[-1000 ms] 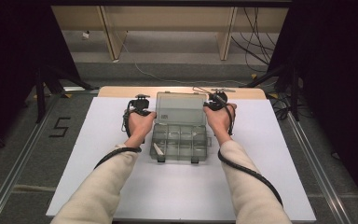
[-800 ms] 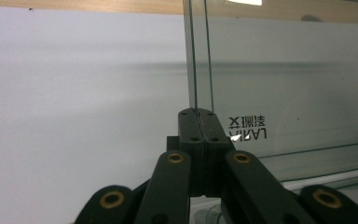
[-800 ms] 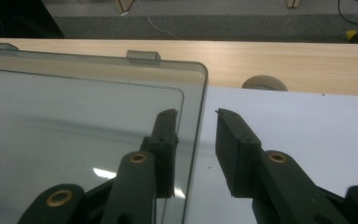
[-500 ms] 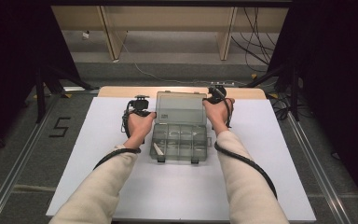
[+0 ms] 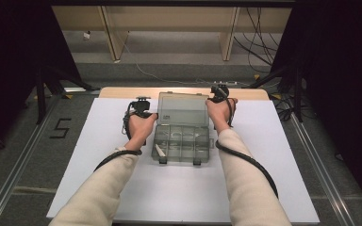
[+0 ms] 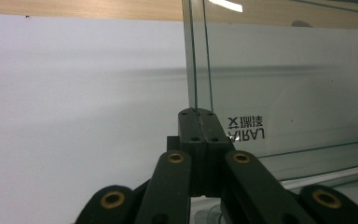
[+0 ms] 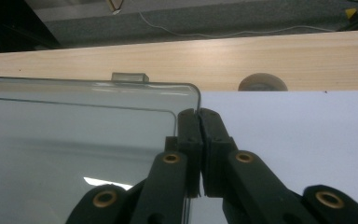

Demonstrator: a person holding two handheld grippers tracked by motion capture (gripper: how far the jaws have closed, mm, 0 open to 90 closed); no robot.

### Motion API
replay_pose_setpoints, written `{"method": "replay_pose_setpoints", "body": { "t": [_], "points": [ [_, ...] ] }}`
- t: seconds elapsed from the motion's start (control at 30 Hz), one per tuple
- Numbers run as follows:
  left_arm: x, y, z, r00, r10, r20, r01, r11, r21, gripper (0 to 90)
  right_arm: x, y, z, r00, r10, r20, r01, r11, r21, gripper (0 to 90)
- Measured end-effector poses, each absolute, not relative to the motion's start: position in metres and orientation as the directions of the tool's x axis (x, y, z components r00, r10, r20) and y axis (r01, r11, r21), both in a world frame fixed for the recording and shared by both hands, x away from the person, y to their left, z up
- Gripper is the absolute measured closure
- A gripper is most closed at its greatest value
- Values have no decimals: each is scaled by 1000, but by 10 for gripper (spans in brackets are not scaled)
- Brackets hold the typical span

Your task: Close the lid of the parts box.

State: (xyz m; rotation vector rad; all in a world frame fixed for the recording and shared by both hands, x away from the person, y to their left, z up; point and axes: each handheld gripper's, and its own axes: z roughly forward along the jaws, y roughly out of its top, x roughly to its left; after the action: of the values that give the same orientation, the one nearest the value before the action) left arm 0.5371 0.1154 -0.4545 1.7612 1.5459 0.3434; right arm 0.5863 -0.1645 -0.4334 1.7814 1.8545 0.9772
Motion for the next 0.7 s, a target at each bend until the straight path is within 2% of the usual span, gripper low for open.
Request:
{"method": "replay_pose_setpoints", "body": {
  "t": [0.13, 0.2, 0.27, 0.3, 0.37, 0.47, 0.5, 0.6, 0.7],
  "points": [
    [538, 117, -455, 243, 930, -277, 730, 13, 683, 889, 586, -163, -433, -107, 975, 194, 686, -69, 724, 892],
    [538, 117, -455, 243, 930, -275, 731, 10, 682, 886, 585, -165, -435, -145, 980, 133, 650, -7, 759, 893],
    [539, 117, -455, 252, 929, -271, 732, 0, 682, 882, 581, -159, -430, -96, 977, 192, 675, -78, 734, 895],
    [538, 118, -455, 251, 926, -282, 735, 7, 678, 880, 581, -162, -432, -127, 981, 148, 655, -29, 755, 895],
    [539, 120, -457, 272, 923, -273, 729, -12, 685, 877, 580, -161, -431, -149, 980, 130, 622, -9, 783, 895],
    [539, 122, -457, 272, 918, -290, 736, -4, 678, 868, 576, -160, -427, -135, 982, 134, 623, -21, 782, 896],
    [540, 124, -456, 290, 914, -285, 735, -21, 678, 863, 575, -162, -427, -158, 982, 105, 600, 11, 800, 896],
    [542, 125, -452, 315, 910, -270, 712, -38, 702, 813, 570, -158, -423, -131, 983, 127, 606, -22, 795, 896],
    [548, 124, -439, 312, 911, -269, 650, 1, 760, 767, 566, -158, -421, -141, 983, 121, 587, -16, 809, 897]
  ]
}}
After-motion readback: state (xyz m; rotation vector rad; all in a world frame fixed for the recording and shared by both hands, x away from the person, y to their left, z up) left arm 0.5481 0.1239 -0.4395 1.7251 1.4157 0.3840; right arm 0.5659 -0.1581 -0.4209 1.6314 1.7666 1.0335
